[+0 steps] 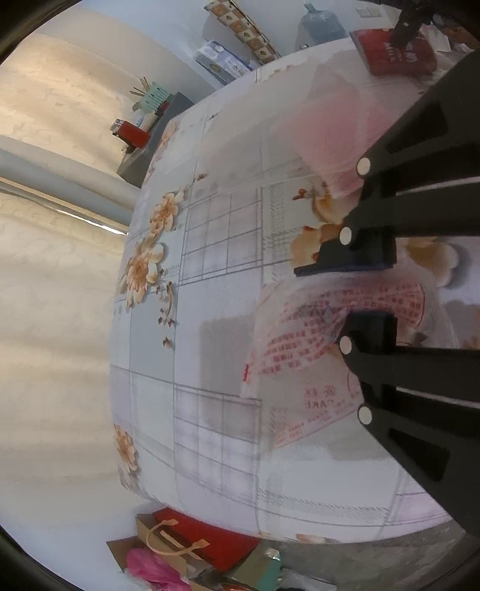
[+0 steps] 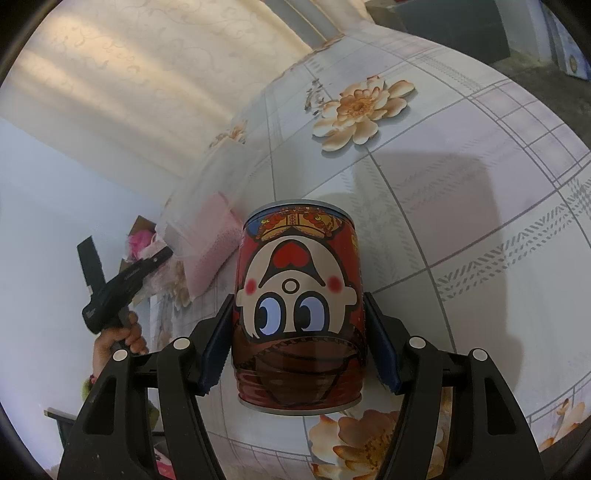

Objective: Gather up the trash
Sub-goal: 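Grasp the clear snack bag with red print using the left tool, then lift the snack bag with the left tool while the right tool holds the can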

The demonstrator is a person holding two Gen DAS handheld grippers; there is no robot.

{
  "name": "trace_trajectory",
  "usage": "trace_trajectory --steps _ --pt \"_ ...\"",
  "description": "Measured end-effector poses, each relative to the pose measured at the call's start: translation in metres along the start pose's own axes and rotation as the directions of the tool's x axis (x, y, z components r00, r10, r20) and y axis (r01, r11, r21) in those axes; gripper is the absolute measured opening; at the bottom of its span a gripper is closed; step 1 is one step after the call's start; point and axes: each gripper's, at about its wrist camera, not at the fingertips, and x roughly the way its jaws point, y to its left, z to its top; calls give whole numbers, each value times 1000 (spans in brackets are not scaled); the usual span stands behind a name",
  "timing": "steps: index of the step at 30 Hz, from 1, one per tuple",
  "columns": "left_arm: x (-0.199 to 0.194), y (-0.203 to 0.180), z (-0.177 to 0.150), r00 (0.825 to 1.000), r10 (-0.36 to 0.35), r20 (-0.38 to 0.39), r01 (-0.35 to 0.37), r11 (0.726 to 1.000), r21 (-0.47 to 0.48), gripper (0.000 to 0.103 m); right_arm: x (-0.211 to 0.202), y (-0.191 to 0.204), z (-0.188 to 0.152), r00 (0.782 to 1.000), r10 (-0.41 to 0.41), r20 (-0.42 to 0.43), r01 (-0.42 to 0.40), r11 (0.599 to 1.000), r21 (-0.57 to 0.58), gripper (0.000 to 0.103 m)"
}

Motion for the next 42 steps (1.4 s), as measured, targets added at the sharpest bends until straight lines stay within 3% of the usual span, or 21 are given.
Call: trace_trajectory --steps 10,22,28,34,42 --pt "-59 -4 -40 995 -74 66 74 997 7 13 -3 -2 -4 1000 12 -1 -12 1000 12 62" --pt "-103 -70 -105 982 -177 59 169 978 120 13 -5 -4 -7 1000 14 3 -14 1000 17 62" --pt "-98 -101 -123 987 -155 40 144 969 202 13 -1 -5 -11 1000 9 6 -9 1000 21 62" --pt "-91 -122 -132 996 -70 60 48 951 305 13 0 -4 -14 1000 4 3 -4 1000 15 62" --pt "-77 -130 -144 1000 -20 21 12 940 340 14 1 -1 -15 1000 -11 6 11 1000 -2 62"
